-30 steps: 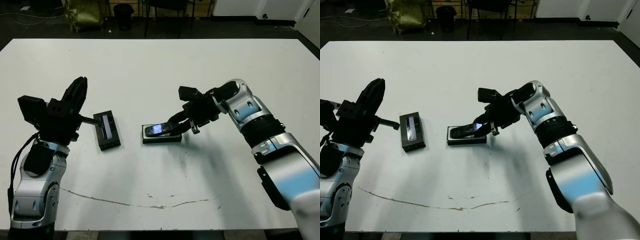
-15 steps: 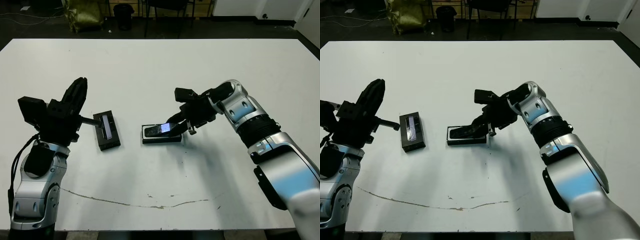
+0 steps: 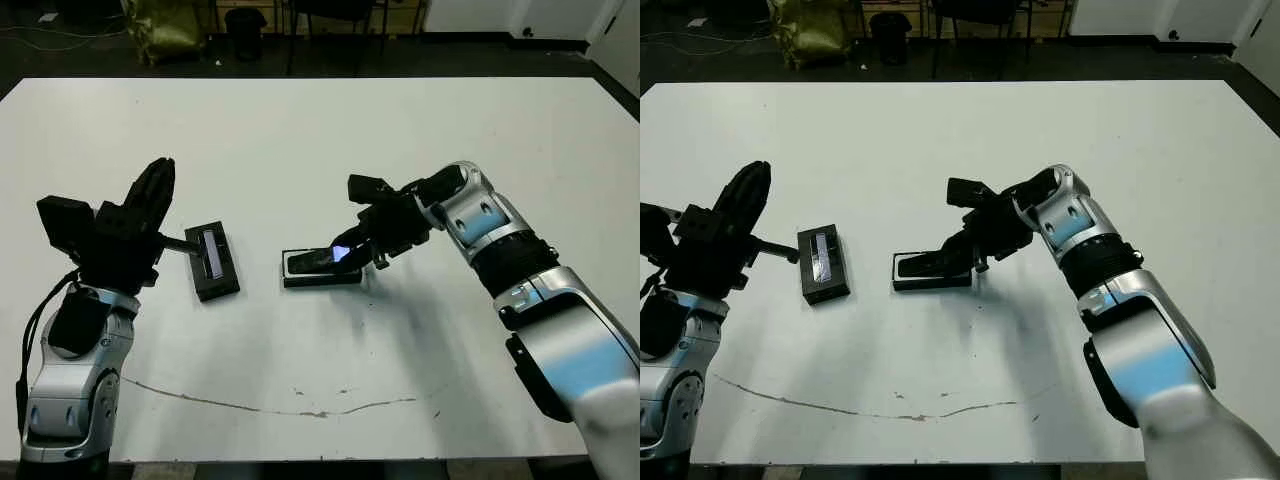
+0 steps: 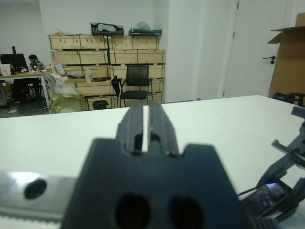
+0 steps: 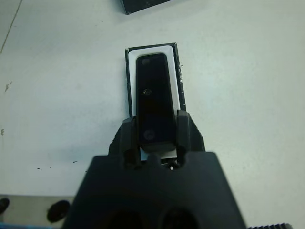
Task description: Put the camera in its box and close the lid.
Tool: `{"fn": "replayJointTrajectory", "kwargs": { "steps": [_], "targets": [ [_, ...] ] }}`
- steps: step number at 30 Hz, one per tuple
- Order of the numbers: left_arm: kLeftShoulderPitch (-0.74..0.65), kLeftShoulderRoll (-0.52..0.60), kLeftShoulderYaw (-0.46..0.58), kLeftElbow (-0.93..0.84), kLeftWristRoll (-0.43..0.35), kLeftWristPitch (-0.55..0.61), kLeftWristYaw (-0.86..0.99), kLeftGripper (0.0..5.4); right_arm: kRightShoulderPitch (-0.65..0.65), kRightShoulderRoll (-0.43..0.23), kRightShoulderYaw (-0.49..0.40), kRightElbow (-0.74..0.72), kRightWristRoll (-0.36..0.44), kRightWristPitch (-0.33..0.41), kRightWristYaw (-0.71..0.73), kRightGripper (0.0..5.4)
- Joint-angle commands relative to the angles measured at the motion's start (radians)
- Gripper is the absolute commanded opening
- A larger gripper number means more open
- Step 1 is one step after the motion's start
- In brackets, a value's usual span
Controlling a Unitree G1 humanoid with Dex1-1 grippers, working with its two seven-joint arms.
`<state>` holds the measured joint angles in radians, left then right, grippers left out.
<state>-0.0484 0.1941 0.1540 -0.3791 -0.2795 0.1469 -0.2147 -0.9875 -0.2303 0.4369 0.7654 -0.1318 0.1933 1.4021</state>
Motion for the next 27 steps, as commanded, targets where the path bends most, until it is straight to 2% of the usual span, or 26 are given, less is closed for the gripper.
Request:
{"fn": "replayJointTrajectory", "kwargs": {
  "steps": [1,5,14,18,21,25,27],
  "targets": [
    [0.018,0.003,0.001,0.001,0.0,0.016,0.003,0.0,0.011,0.021,0.004,0.003,0.002,-0.018,-0.016,0.45],
    [0.02,0.005,0.0,0.001,0.005,0.013,0.003,0.0,0.005,0.021,0.002,0.014,0.002,-0.01,-0.014,0.45],
    [0.02,0.003,-0.003,0.0,0.004,0.011,0.001,0.0,-0.005,0.016,0.0,0.036,0.001,-0.061,-0.002,0.45],
    [0.021,0.0,-0.002,0.002,0.002,0.011,0.004,0.0,-0.011,0.018,-0.004,0.051,0.004,-0.061,0.004,0.48],
    [0.021,0.0,-0.001,0.005,0.002,0.006,0.002,0.0,-0.016,0.018,-0.004,0.062,0.002,-0.068,0.005,1.01],
    [0.02,0.003,-0.002,0.006,0.007,0.006,0.001,0.0,-0.026,0.021,-0.008,0.09,0.001,-0.082,0.014,1.12],
    [0.02,0.002,-0.002,0.005,0.005,0.009,0.002,0.0,-0.035,0.023,-0.011,0.112,0.003,-0.082,0.027,1.42]
  ]
}}
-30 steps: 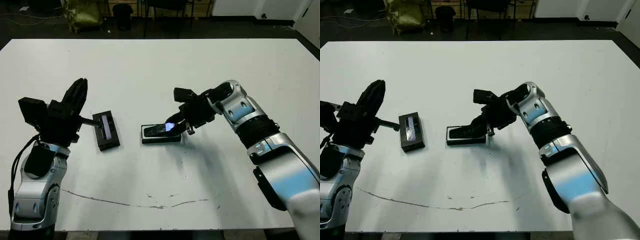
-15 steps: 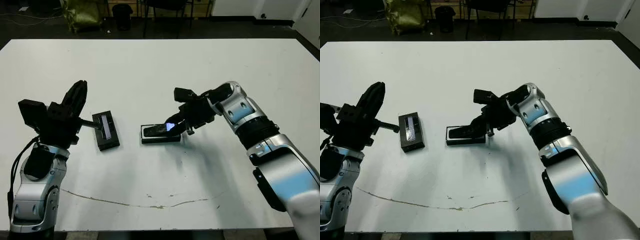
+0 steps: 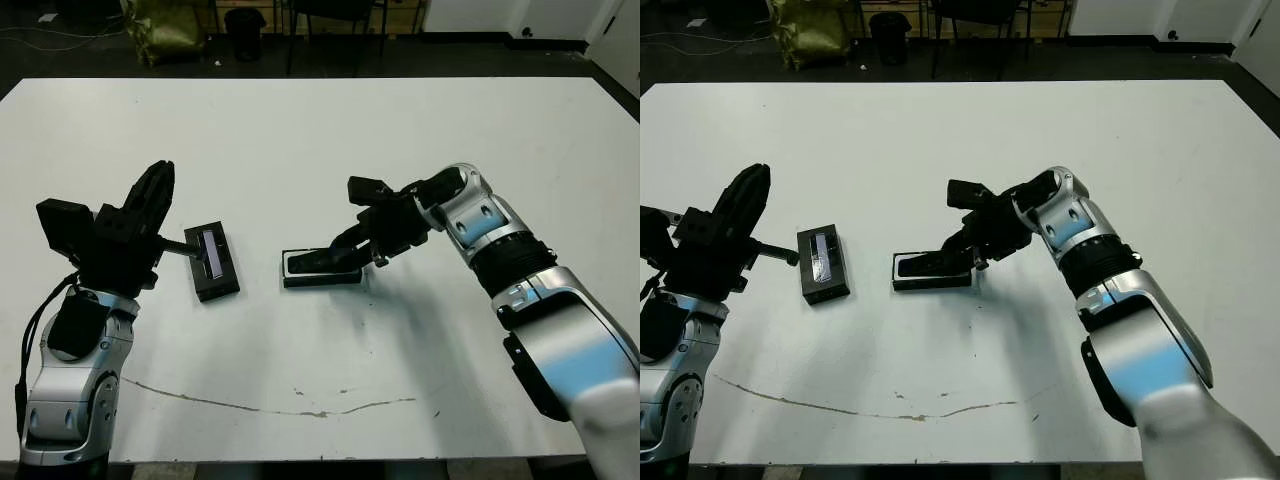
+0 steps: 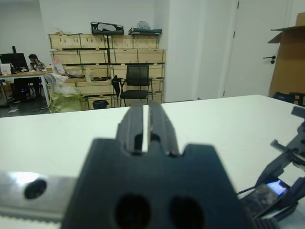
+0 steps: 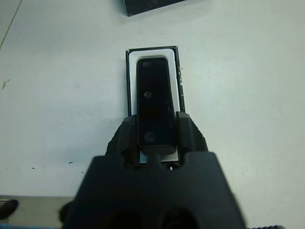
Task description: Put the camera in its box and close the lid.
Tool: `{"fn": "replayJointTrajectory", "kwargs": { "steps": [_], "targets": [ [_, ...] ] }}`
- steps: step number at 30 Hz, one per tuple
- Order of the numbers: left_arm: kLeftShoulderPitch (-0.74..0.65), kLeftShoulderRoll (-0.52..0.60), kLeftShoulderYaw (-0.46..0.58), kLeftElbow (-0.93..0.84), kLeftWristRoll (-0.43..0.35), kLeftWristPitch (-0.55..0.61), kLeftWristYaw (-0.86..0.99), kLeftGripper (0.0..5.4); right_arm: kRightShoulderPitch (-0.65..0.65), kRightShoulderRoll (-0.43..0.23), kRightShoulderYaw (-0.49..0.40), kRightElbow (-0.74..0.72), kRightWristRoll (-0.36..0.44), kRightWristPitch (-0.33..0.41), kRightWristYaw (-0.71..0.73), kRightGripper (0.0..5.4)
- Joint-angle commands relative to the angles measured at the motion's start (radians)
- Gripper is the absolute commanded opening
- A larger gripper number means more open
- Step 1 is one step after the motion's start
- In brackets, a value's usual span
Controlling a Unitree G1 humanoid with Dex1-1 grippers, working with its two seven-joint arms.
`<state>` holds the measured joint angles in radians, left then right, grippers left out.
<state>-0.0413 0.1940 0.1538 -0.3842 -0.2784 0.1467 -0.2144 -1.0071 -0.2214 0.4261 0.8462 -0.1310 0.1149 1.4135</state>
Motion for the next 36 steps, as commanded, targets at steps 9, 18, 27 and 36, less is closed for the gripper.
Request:
{"fn": "replayJointTrajectory", "kwargs": {
  "steps": [9,18,27,36],
  "targets": [
    [0.012,0.006,-0.002,0.013,0.001,0.006,-0.006,0.0,-0.063,0.022,-0.005,0.162,-0.005,-0.174,0.085,3.39],
    [0.011,0.005,0.0,0.014,0.001,0.008,-0.008,0.0,-0.097,0.035,-0.014,0.231,-0.02,-0.17,0.111,5.38],
    [0.012,0.004,-0.001,0.007,0.004,0.014,-0.003,0.0,-0.104,0.02,-0.052,0.229,-0.004,-0.167,0.1,5.38],
    [0.016,0.007,0.005,-0.002,-0.004,0.022,-0.004,0.0,0.066,-0.081,-0.222,-0.099,0.121,-0.033,-0.051,5.38]
  ]
}}
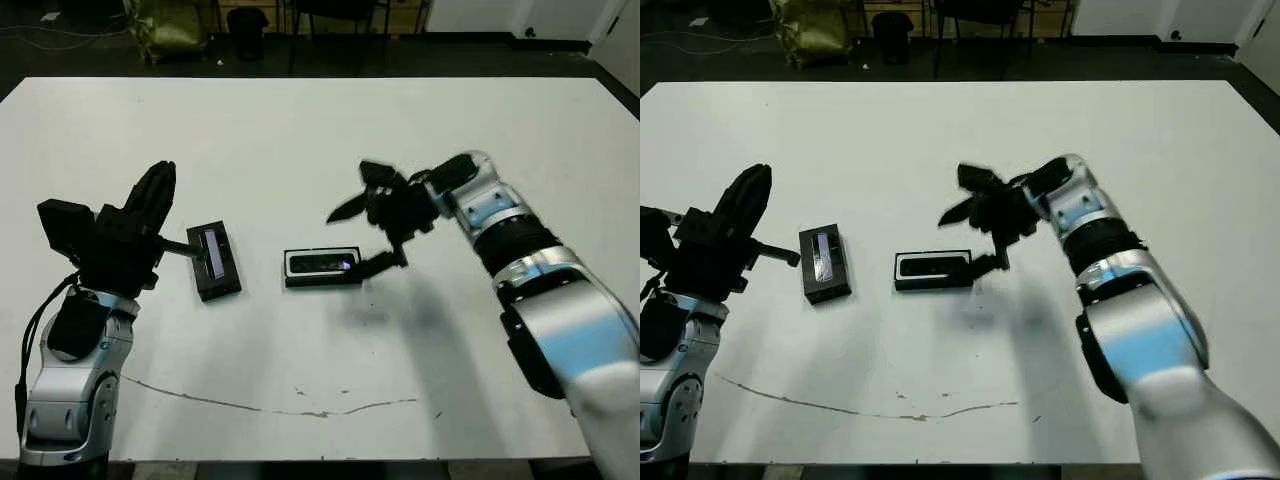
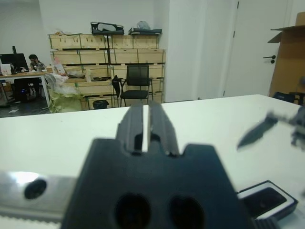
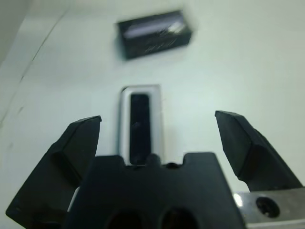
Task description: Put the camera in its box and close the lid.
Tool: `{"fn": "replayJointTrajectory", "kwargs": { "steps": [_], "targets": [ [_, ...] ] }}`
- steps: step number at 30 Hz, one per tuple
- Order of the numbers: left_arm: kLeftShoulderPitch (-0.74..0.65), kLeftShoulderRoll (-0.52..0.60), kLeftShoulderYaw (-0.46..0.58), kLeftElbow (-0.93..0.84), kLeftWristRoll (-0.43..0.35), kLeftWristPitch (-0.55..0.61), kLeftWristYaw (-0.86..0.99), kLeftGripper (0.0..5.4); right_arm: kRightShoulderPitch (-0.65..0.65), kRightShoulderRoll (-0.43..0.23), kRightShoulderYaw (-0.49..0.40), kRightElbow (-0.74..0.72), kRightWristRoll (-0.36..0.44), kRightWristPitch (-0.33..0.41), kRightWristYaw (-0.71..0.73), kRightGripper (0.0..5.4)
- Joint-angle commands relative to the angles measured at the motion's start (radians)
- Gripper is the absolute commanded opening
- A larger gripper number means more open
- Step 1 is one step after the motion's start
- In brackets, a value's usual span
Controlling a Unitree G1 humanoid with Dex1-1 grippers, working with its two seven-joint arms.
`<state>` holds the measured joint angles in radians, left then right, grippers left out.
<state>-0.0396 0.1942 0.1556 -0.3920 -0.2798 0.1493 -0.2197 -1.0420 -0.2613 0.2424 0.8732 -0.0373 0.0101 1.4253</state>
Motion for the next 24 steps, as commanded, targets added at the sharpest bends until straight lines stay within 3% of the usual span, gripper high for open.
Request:
{"fn": "replayJointTrajectory", "kwargs": {
  "steps": [1,6,8,13,17,24],
  "targets": [
    [0.014,0.007,0.005,0.008,-0.005,0.016,-0.002,0.0,0.142,-0.053,-0.057,-0.2,0.042,0.103,-0.098,5.3],
    [0.018,0.006,0.007,0.007,-0.01,0.02,-0.005,0.0,0.355,-0.086,-0.17,-0.536,0.131,0.261,-0.293,4.34],
    [0.021,0.007,0.005,0.007,-0.006,0.018,-0.004,0.0,0.43,-0.09,-0.206,-0.636,0.159,0.289,-0.368,3.89],
    [0.026,0.009,0.0,0.003,-0.002,0.019,-0.003,0.0,0.596,-0.06,-0.233,-0.843,0.171,0.297,-0.569,2.73],
    [0.031,0.004,-0.004,-0.001,-0.005,0.019,-0.002,0.0,0.675,-0.026,-0.217,-0.964,0.186,0.327,-0.685,1.81],
    [0.049,0.002,-0.01,-0.014,0.002,0.02,0.006,0.0,0.785,0.022,-0.163,-1.133,0.149,0.307,-0.858,0.23]
  ]
}}
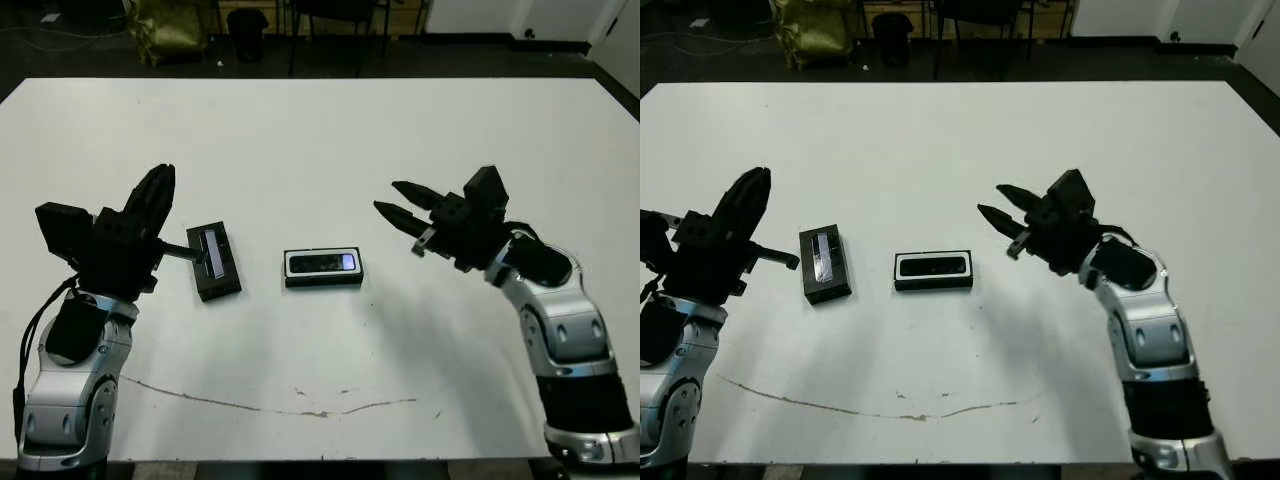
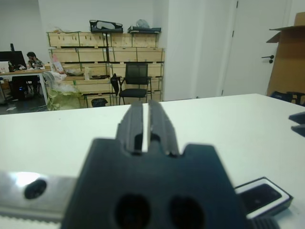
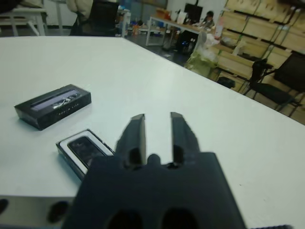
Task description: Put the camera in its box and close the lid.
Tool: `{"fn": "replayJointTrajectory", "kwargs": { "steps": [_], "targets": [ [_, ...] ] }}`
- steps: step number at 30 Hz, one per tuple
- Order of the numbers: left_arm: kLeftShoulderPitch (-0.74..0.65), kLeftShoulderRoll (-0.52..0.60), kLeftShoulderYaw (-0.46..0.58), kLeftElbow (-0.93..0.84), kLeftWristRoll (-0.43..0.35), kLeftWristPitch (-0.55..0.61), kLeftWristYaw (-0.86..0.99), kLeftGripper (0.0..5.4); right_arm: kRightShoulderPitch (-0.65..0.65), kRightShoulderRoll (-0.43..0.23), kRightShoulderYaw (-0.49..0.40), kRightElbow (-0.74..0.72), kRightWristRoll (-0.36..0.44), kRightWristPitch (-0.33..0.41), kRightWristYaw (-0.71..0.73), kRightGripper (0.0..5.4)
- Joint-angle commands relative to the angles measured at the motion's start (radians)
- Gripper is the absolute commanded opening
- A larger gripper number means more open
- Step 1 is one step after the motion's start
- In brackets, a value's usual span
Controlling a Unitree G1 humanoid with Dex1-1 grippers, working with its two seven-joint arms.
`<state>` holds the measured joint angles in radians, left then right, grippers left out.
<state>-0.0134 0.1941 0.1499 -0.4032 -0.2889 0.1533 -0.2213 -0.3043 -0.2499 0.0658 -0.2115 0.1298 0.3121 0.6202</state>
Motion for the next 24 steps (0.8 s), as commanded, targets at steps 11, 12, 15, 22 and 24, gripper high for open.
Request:
{"fn": "replayJointTrajectory", "kwargs": {
  "steps": [11,12,15,22,24],
  "targets": [
    [0.062,-0.003,-0.011,-0.015,0.017,0.016,0.015,0.0,0.292,0.079,0.005,-0.211,-0.043,-0.144,-0.271,0.02],
    [0.068,-0.006,-0.014,-0.018,0.02,0.016,0.019,0.0,0.308,0.083,0.001,-0.218,-0.037,-0.145,-0.281,0.02],
    [0.094,-0.02,-0.03,-0.041,0.03,0.021,0.038,0.0,0.351,0.092,-0.007,-0.23,-0.035,-0.148,-0.308,0.02],
    [0.15,-0.066,-0.072,-0.129,0.078,0.109,0.138,0.0,0.399,0.101,-0.011,-0.23,-0.02,-0.152,-0.333,0.02],
    [0.159,-0.068,-0.084,-0.146,0.085,0.129,0.146,0.0,0.401,0.1,-0.012,-0.23,-0.02,-0.152,-0.335,0.02]
  ]
}}
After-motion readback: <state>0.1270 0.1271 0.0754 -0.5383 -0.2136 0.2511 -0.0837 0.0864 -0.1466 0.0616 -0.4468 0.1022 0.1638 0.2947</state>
